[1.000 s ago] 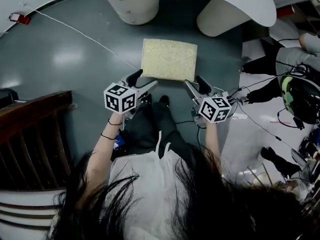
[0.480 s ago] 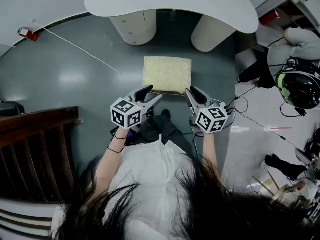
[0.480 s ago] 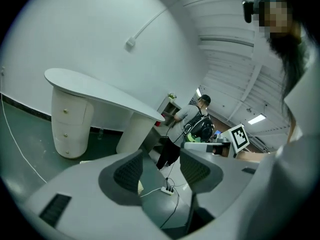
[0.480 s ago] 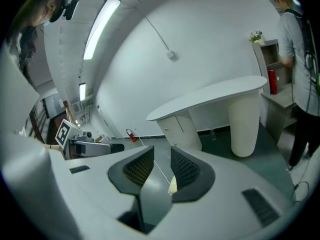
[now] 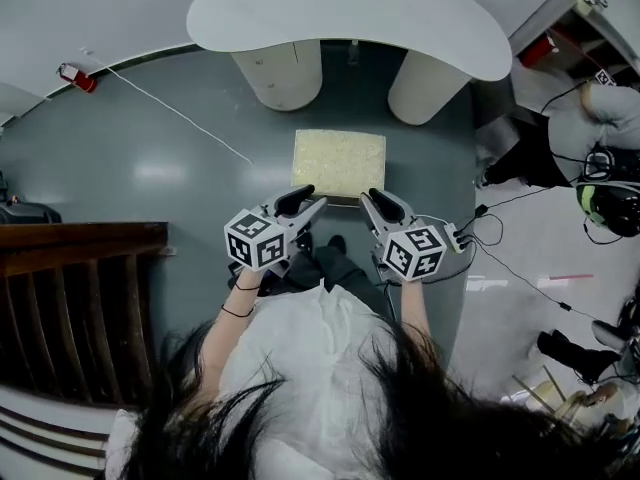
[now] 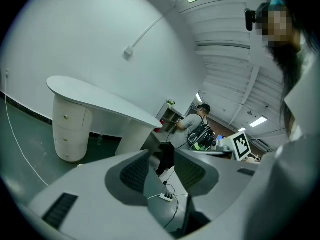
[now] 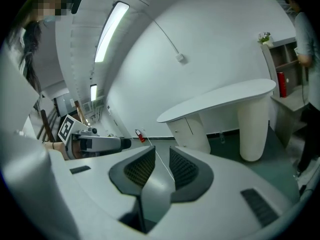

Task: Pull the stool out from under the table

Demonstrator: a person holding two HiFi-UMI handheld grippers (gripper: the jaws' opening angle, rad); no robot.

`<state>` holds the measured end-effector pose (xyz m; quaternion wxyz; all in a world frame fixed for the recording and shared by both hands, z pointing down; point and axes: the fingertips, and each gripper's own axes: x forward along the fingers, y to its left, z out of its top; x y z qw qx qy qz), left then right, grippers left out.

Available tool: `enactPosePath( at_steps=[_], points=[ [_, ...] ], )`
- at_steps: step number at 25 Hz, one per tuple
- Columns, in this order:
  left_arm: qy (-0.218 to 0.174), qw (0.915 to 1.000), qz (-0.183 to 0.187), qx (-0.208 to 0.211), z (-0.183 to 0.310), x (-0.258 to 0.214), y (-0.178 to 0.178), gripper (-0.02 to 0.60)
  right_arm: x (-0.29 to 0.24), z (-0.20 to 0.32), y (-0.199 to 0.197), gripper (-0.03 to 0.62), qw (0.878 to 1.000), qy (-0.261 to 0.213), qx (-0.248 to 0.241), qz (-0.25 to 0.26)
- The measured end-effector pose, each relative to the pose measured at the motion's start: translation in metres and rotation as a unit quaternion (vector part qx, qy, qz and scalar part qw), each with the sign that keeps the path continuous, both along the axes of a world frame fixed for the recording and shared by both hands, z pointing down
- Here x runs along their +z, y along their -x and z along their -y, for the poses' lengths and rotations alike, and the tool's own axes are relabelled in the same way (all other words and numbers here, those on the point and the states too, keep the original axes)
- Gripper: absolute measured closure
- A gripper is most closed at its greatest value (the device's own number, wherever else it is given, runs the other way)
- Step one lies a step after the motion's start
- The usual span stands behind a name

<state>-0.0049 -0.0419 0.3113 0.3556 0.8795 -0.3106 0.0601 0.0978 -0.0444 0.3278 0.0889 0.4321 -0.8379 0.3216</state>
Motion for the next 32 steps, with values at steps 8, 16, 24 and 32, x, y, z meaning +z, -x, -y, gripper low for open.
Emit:
enactPosePath(
  at_steps=[8, 16, 24, 32],
  points=[
    [-0.012, 0.9994, 0.028, -0.014, -0.003, -0.009, 0.023, 0.414, -0.004, 0.002, 0.022, 0.502, 1.000, -0.004, -0.025, 0.008],
    [-0.016, 0.9996, 0.015, -0.017, -0.001, -0.027, 0.033, 0.414, -0.013, 0.002, 0.035, 0.508, 0.999, -0.011, -0.033, 0.009],
    [-0.038, 0.9991, 0.010, 0.017, -0.088, -0.052, 0.086, 0.417, -0.049, -0.081, 0.088, 0.510, 0.999, -0.034, -0.009, -0.004],
    [-0.033, 0.9979, -0.008, 0.055, -0.123, -0.056, 0.115, 0.417, -0.060, -0.124, 0.111, 0.510, 0.999, -0.030, 0.044, -0.009]
  ],
)
